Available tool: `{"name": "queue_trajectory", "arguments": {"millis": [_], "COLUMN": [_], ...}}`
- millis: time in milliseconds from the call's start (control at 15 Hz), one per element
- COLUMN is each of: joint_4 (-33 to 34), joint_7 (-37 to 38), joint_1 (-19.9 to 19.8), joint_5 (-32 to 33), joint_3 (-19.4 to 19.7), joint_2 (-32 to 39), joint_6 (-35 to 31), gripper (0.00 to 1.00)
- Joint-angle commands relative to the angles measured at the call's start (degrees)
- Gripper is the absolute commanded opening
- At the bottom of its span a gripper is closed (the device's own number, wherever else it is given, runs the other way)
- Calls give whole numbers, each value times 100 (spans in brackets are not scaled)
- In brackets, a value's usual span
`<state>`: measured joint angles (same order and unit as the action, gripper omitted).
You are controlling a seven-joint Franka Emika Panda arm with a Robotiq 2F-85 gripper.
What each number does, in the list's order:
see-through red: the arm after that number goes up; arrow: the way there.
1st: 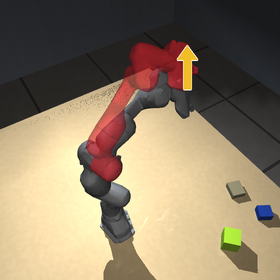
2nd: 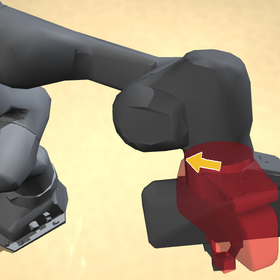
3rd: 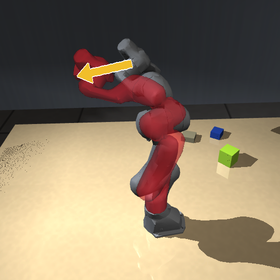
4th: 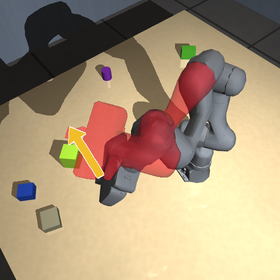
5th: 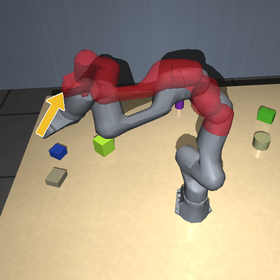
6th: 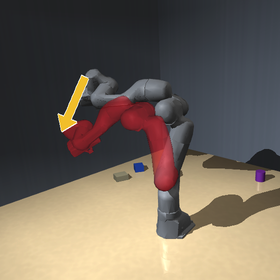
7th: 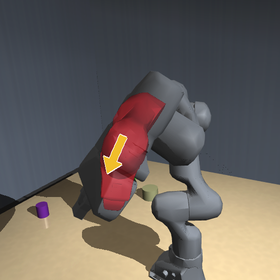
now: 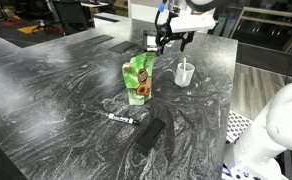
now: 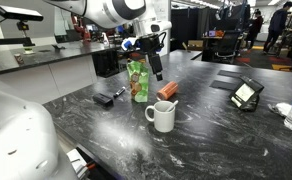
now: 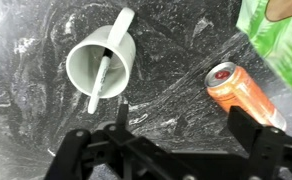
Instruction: Take the marker out of the mug.
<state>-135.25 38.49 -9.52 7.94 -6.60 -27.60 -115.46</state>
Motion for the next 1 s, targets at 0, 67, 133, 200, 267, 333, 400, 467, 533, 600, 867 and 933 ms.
{"name": "queue_trajectory", "arguments": {"millis": [0, 67, 133, 200, 267, 333, 400, 467, 533, 600, 867, 933], "joint_4": [372, 398, 415, 381, 354, 309, 264, 245, 221, 202, 176, 146], "joint_7": [130, 146, 142, 93, 65, 43, 55, 49, 57, 90, 166, 136], "joint_1": [-222, -264, -290, -294, -298, -300, -289, -281, -280, -287, -299, -293], "joint_5": [205, 201, 190, 161, 143, 134, 119, 118, 132, 151, 170, 139], "joint_3": [257, 351, 427, 507, 571, 631, 669, 704, 728, 744, 813, 854], "joint_2": [255, 288, 323, 347, 373, 412, 439, 485, 539, 576, 683, 693], "joint_6": [491, 538, 592, 589, 613, 601, 600, 606, 607, 603, 630, 544], "gripper": [100, 100, 100, 100, 100, 100, 100, 100, 100, 100, 100, 100]}}
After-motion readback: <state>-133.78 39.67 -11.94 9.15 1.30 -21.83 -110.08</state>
